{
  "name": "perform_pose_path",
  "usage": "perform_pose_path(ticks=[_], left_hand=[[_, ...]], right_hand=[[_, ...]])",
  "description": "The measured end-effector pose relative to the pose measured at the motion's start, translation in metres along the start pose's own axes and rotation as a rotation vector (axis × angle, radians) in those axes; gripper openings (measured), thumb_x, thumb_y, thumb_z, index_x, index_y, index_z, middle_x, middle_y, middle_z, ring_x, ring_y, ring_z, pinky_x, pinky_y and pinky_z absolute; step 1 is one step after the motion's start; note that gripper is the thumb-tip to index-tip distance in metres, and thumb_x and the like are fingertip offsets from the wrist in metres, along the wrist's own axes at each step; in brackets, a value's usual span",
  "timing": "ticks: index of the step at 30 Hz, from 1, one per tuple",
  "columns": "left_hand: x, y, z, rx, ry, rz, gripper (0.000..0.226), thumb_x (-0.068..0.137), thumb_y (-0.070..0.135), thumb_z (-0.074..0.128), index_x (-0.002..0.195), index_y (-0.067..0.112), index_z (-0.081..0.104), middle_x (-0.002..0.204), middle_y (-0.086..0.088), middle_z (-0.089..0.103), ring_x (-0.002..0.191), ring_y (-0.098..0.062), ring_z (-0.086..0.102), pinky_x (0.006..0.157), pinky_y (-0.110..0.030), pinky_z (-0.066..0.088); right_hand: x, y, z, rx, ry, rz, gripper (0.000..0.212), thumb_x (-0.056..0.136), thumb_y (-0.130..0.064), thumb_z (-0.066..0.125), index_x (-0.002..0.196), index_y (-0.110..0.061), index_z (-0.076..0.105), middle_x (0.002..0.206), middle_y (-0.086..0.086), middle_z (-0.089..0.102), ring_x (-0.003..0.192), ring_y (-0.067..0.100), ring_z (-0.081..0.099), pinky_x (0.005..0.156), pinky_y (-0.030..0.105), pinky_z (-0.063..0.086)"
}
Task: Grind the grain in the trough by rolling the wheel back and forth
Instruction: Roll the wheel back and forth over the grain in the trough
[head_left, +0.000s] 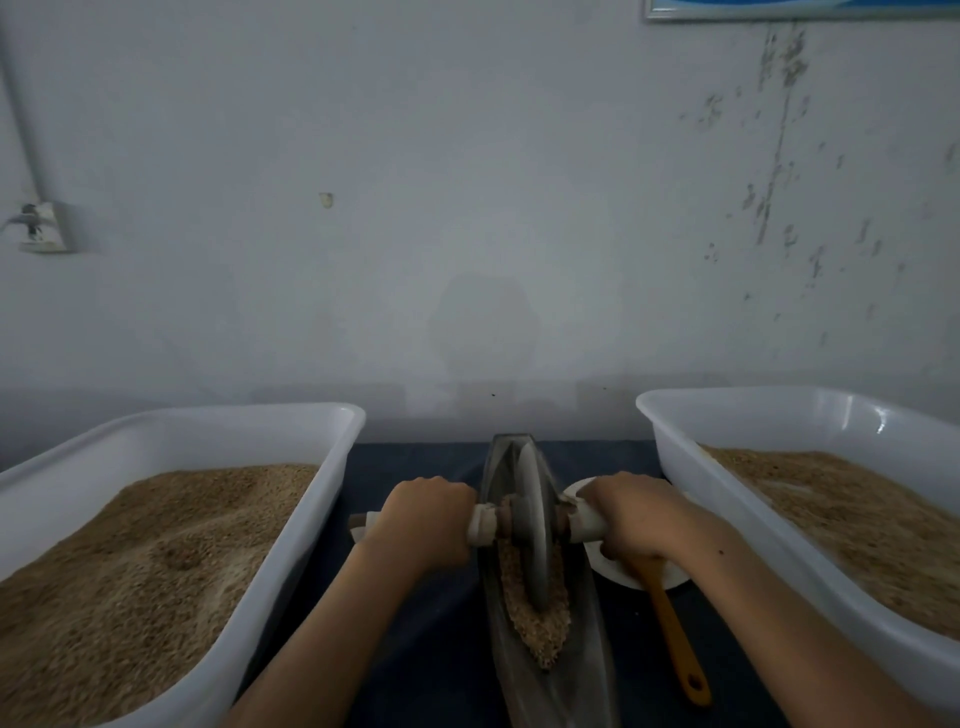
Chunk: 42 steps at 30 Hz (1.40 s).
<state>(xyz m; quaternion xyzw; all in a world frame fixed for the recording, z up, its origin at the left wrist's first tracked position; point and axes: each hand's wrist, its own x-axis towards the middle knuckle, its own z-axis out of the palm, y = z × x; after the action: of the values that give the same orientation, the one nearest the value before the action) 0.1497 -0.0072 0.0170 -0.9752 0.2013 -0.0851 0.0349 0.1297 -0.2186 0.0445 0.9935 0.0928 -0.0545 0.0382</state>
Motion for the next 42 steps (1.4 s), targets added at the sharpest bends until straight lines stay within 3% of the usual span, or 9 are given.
perform_pose_path(ticks=[5, 10, 14, 20, 24, 28, 34, 37, 42], left_hand=[[0.001, -0.001, 0.001, -0.014, -0.039, 0.007, 0.012, 0.086, 0.026, 0.059, 0.097, 0.022, 0.055, 0.093, 0.004, 0.062, 0.077, -0.009, 0.052, 0.070, -0.025, 0.039], [0.001, -0.001, 0.005, 0.001, 0.103, -0.025, 0.013, 0.088, 0.031, 0.055, 0.086, 0.027, 0.043, 0.079, 0.009, 0.050, 0.068, -0.008, 0.045, 0.064, -0.025, 0.032], [0.000, 0.001, 0.009, 0.014, 0.206, -0.059, 0.010, 0.089, 0.033, 0.053, 0.092, 0.027, 0.046, 0.085, 0.006, 0.058, 0.070, -0.011, 0.046, 0.065, -0.027, 0.034], [-0.001, 0.001, 0.006, -0.003, 0.151, -0.039, 0.011, 0.088, 0.031, 0.055, 0.094, 0.024, 0.051, 0.087, 0.006, 0.059, 0.072, -0.010, 0.048, 0.067, -0.026, 0.034], [0.001, 0.000, 0.005, 0.002, 0.083, -0.021, 0.013, 0.086, 0.029, 0.058, 0.097, 0.023, 0.053, 0.092, 0.005, 0.061, 0.073, -0.010, 0.047, 0.068, -0.026, 0.035], [0.003, -0.003, 0.003, -0.017, -0.031, 0.008, 0.014, 0.085, 0.029, 0.059, 0.097, 0.023, 0.056, 0.091, 0.004, 0.062, 0.075, -0.009, 0.052, 0.068, -0.025, 0.037], [0.002, -0.003, 0.004, -0.007, 0.031, -0.015, 0.010, 0.086, 0.030, 0.057, 0.088, 0.026, 0.049, 0.083, 0.008, 0.056, 0.073, -0.009, 0.052, 0.067, -0.025, 0.037], [0.002, 0.001, 0.006, 0.021, 0.128, -0.049, 0.010, 0.089, 0.032, 0.054, 0.093, 0.025, 0.047, 0.082, 0.007, 0.053, 0.072, -0.011, 0.048, 0.067, -0.027, 0.036], [-0.001, 0.004, 0.008, 0.042, 0.215, -0.081, 0.012, 0.090, 0.032, 0.052, 0.098, 0.024, 0.047, 0.088, 0.005, 0.059, 0.070, -0.012, 0.046, 0.066, -0.028, 0.034]], right_hand=[[0.001, -0.002, -0.003, -0.002, -0.061, 0.006, 0.041, 0.089, -0.015, 0.061, 0.130, -0.019, 0.053, 0.120, 0.006, 0.061, 0.107, 0.021, 0.059, 0.088, 0.031, 0.046], [0.005, -0.001, 0.013, 0.018, 0.216, -0.003, 0.025, 0.089, -0.012, 0.054, 0.111, -0.022, 0.056, 0.113, 0.002, 0.064, 0.104, 0.022, 0.060, 0.087, 0.033, 0.046], [0.009, 0.000, 0.022, 0.027, 0.383, -0.015, 0.017, 0.089, -0.013, 0.051, 0.102, -0.025, 0.052, 0.104, -0.003, 0.065, 0.101, 0.020, 0.060, 0.081, 0.031, 0.037], [0.008, 0.000, 0.018, 0.024, 0.268, -0.005, 0.013, 0.089, -0.015, 0.054, 0.099, -0.024, 0.056, 0.107, -0.001, 0.065, 0.100, 0.020, 0.061, 0.080, 0.030, 0.042], [0.005, 0.002, 0.009, 0.029, 0.120, -0.004, 0.030, 0.087, -0.017, 0.060, 0.117, -0.020, 0.058, 0.114, 0.003, 0.063, 0.102, 0.020, 0.060, 0.087, 0.032, 0.048], [0.003, 0.003, 0.004, 0.040, 0.018, -0.009, 0.033, 0.086, -0.016, 0.063, 0.119, -0.019, 0.058, 0.110, 0.003, 0.063, 0.093, 0.016, 0.059, 0.077, 0.027, 0.044], [0.008, 0.002, 0.014, 0.003, 0.152, -0.009, 0.025, 0.089, -0.015, 0.056, 0.113, -0.021, 0.059, 0.111, 0.003, 0.064, 0.100, 0.021, 0.061, 0.078, 0.030, 0.044], [0.011, 0.001, 0.018, 0.010, 0.253, 0.001, 0.014, 0.091, -0.017, 0.053, 0.103, -0.024, 0.056, 0.108, 0.001, 0.064, 0.099, 0.022, 0.061, 0.074, 0.030, 0.040], [0.008, 0.000, 0.018, 0.024, 0.302, -0.004, 0.014, 0.091, -0.016, 0.052, 0.102, -0.023, 0.054, 0.105, 0.000, 0.064, 0.098, 0.022, 0.061, 0.074, 0.030, 0.039]])
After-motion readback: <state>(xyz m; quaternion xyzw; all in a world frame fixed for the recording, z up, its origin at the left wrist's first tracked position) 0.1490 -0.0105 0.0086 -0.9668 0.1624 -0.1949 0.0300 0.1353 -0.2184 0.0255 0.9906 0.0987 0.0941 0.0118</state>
